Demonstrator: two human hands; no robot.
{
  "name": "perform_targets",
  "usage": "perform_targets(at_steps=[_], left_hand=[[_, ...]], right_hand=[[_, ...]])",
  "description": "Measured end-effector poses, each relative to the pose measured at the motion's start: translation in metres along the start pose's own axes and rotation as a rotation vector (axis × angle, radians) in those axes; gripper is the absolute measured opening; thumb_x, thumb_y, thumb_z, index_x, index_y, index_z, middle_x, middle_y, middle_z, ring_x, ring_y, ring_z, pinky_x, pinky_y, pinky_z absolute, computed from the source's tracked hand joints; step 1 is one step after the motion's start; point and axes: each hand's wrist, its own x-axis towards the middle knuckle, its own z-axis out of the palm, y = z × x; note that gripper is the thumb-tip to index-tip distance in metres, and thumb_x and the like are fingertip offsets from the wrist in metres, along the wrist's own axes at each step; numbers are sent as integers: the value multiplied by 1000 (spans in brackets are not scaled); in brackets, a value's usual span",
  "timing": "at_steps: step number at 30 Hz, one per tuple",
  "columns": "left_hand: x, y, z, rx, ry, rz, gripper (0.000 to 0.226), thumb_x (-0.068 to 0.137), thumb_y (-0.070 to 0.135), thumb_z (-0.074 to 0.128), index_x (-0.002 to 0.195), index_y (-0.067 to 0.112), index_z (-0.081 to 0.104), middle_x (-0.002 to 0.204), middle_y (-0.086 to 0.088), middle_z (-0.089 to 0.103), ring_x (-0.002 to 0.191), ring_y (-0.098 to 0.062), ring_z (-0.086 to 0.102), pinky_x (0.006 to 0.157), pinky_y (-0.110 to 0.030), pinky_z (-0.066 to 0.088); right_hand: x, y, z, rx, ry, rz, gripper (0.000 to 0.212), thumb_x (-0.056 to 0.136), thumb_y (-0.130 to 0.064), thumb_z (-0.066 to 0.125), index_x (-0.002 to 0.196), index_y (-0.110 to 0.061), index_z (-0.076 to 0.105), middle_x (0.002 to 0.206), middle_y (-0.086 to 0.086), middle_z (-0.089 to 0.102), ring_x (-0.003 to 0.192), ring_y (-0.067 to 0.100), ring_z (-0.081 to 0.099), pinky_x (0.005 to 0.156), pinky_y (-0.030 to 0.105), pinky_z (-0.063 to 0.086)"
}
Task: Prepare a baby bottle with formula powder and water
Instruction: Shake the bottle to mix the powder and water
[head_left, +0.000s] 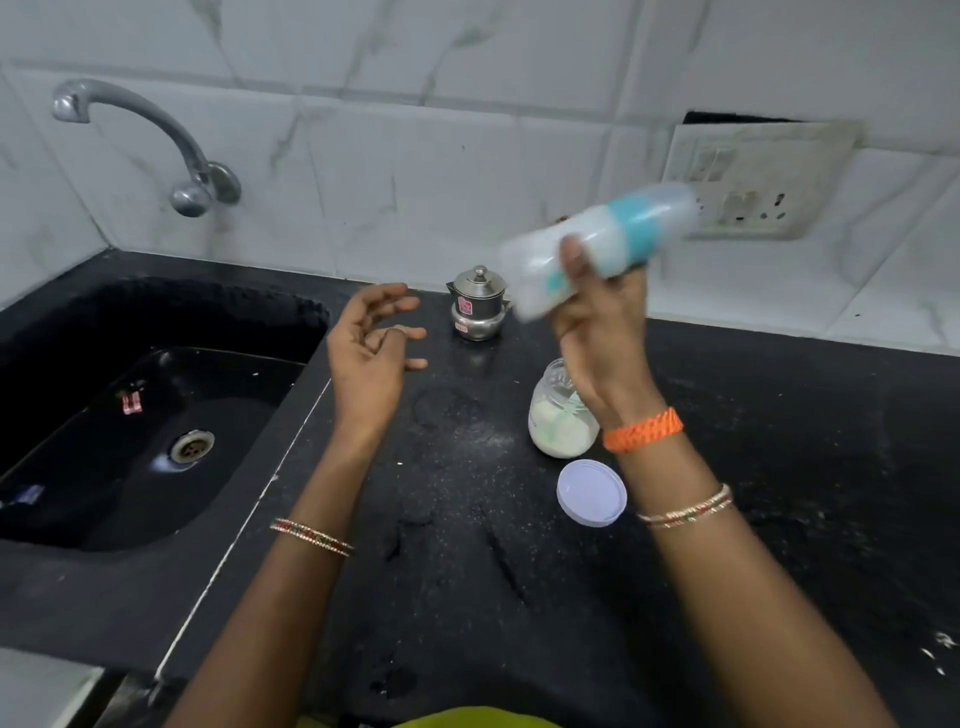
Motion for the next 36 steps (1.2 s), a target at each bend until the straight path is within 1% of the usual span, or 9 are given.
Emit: perform_targets(at_steps=[6,10,12,16,20,23,28,34,36], left_hand=[[-1,7,2,-16,4,-15,36,85,-13,41,100,15,58,97,-1,65,68,-5,64,49,-20,53],[-4,18,13,87,-216,-138,23,97,6,39,101,18,58,91,-1,66,73,-11,63,54,-28,54],[-9,23,20,125,-417,-270,32,101,29,29,114,15,55,100,-9,67,87,-22,66,61,-33,56],[-23,29,27,-270,-599,-592,51,98,46,21,130,16,48,106,-14,67,86,-27,68,69,-38,59],[-27,29,25,-499,-521,-652,42,99,34,34,134,13,45,123,-17,58,98,-27,63,71,-40,60],[-25,26,21,-543,-418,-611,51,94,31,47,136,4,39,132,-21,50,106,-28,57,78,-41,58],[-22,26,19,-383,-361,-501,44,81,22,63,119,6,49,110,-10,62,92,-18,64,69,-33,58],[-8,36,14,-479,-233,-454,36,90,40,46,107,12,59,101,-5,64,84,-16,60,80,-34,54],[-2,35,8,-451,-167,-452,28,91,33,43,102,14,60,100,-3,65,81,-15,60,77,-33,54]], right_hand=[[-3,-13,3,94,136,-213,57,78,-5,73,123,-15,40,112,6,59,103,21,61,82,40,57],[-9,-8,-9,-392,-274,76,64,62,-7,82,116,-4,47,104,15,67,99,31,66,87,45,55],[-9,-7,-9,-348,-250,93,66,60,-11,83,115,-5,47,105,16,66,102,31,64,90,48,54],[-10,-6,-7,-422,-408,257,71,69,-14,76,128,6,42,120,20,63,108,33,64,88,46,55],[-16,-7,-9,-665,-437,240,79,72,-18,81,137,-6,38,127,10,60,115,23,62,95,36,53],[-14,-11,-8,-845,-393,99,99,78,-18,75,149,-29,7,128,4,54,108,18,64,91,31,54],[-11,-7,-12,-895,-459,-57,116,72,-13,81,149,-35,-2,140,-24,25,112,-3,56,89,29,56],[-2,-6,-8,129,258,-16,69,87,-7,66,138,-23,24,127,10,55,114,34,58,73,53,58],[-8,0,-6,118,308,-40,71,86,-5,65,140,-20,22,134,15,49,109,31,60,75,53,57]])
